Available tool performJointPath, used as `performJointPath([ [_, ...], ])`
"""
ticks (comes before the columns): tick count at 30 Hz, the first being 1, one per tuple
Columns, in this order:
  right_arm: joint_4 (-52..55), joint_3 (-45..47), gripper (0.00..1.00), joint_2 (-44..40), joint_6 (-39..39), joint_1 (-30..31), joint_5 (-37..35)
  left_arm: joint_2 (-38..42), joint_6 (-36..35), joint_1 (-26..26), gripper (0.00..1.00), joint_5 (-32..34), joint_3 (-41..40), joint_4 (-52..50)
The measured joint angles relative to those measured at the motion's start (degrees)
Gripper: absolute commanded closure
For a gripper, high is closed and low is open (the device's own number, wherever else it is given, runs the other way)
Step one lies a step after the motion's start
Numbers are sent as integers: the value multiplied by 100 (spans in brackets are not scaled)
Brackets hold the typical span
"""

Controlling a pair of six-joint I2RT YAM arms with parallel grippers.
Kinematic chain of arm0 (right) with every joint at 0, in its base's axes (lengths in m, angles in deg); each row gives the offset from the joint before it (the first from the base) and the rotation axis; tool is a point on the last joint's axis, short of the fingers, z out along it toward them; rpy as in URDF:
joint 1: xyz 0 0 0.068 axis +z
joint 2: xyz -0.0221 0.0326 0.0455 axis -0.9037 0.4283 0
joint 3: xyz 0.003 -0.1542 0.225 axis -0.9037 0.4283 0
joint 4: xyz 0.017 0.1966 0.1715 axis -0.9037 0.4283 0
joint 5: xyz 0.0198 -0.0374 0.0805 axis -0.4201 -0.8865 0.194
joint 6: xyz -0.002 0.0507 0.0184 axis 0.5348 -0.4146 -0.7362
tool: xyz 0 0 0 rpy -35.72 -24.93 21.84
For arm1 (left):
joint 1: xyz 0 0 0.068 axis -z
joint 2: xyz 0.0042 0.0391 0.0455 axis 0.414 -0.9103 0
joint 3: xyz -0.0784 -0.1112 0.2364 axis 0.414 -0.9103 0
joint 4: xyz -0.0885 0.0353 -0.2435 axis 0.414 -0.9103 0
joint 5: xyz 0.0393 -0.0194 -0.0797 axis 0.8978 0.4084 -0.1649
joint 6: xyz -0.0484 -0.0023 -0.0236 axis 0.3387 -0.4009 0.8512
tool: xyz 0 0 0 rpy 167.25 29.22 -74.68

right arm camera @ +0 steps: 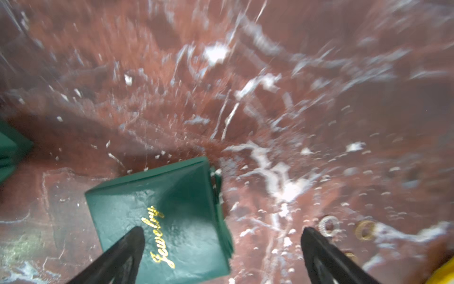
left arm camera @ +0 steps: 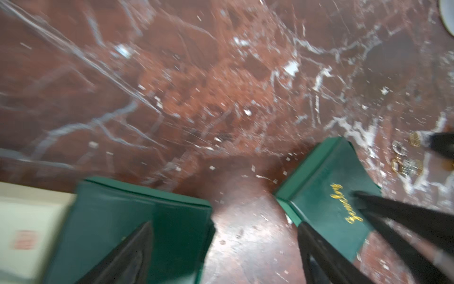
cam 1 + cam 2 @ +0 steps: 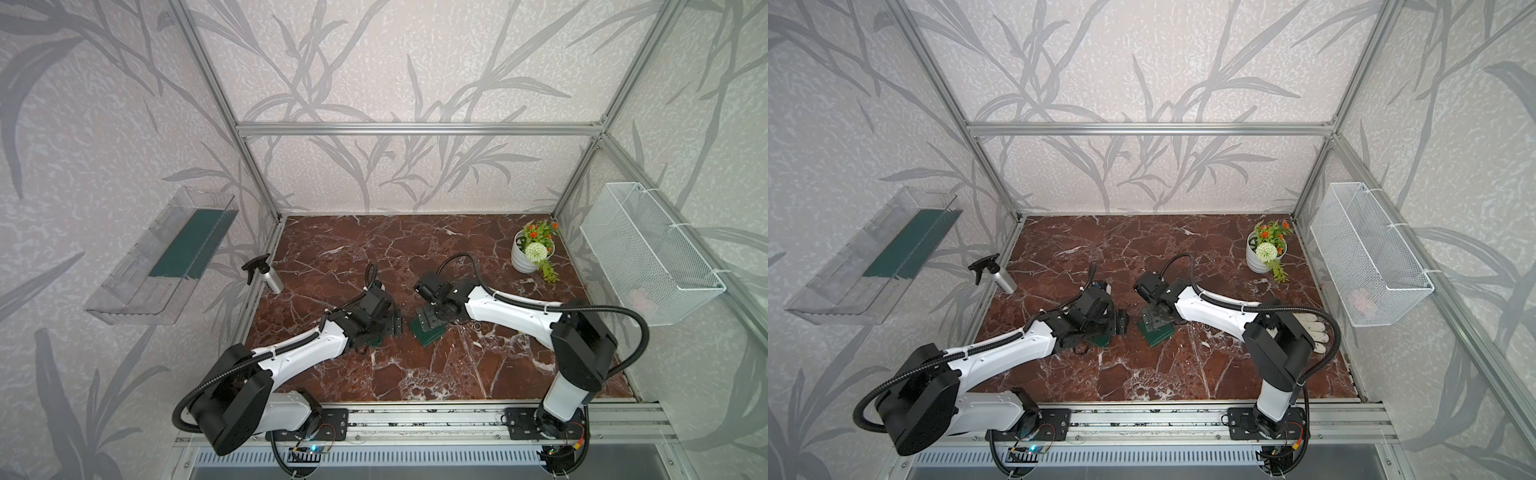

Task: Take the rings out of the lift-off lid box
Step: Close the lid on the jewelry box, then reset both arms

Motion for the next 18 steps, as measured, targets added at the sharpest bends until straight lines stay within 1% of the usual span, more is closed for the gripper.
performJointPath([
  [3,-518,474,1,-772,149,-267,-452,289,-291,-269,4,586,136,-15],
  [7,-1471,1285,1,-1591,431,-986,-935,691,-898,-804,1,1537,210,240],
  [11,-2221,2028,1,-2105,837,-1554,-1453,647,-1729,-1368,1,2459,149,791],
  [13,-2490,2382,1,-2400,949,-1781,-1633,533,-2052,-1650,1,2756,-50,1274],
  [16,-3097,3097,1,-2997,1010,-2225,-1703,389,-2321,-2035,1,2999,-328,1628],
  [18,-3626,3722,1,-3377,1010,-2555,-1744,404,-2562,-2214,0,3088,-761,2358],
])
